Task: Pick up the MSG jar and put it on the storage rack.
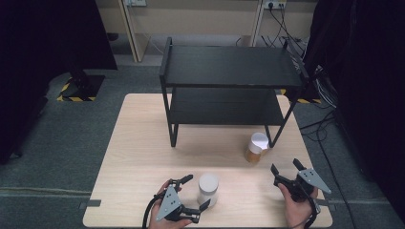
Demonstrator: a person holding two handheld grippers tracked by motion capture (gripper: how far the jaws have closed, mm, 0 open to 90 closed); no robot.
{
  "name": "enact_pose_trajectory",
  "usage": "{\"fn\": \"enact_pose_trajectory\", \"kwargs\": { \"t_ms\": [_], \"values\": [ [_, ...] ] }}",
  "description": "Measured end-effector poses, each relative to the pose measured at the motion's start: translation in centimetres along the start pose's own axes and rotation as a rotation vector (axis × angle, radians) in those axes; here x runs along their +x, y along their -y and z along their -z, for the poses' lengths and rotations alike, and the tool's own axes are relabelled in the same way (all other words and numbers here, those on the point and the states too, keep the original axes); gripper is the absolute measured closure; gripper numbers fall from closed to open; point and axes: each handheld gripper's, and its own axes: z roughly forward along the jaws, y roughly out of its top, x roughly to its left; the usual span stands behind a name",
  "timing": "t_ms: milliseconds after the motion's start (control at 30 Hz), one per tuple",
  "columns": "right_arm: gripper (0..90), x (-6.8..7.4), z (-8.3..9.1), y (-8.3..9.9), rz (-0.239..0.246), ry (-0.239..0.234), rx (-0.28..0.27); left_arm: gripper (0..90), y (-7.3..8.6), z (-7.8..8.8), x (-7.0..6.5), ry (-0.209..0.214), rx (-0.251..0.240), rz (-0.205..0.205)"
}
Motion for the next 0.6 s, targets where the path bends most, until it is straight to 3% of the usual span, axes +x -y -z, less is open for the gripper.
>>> {"fn": "enact_pose_trajectory", "kwargs": {
  "t_ms": [367,600],
  "values": [
    [6.7,-0.1,0.0,0.0,-0.005,-0.002,-0.001,6.2,-0.4,-1.5,-0.1,0.024,0.015,-0.008],
    [6.6,-0.1,0.0,0.0,-0.007,-0.003,0.001,13.8,-0.5,-1.8,-0.2,0.022,0.021,-0.006]
  ]
}}
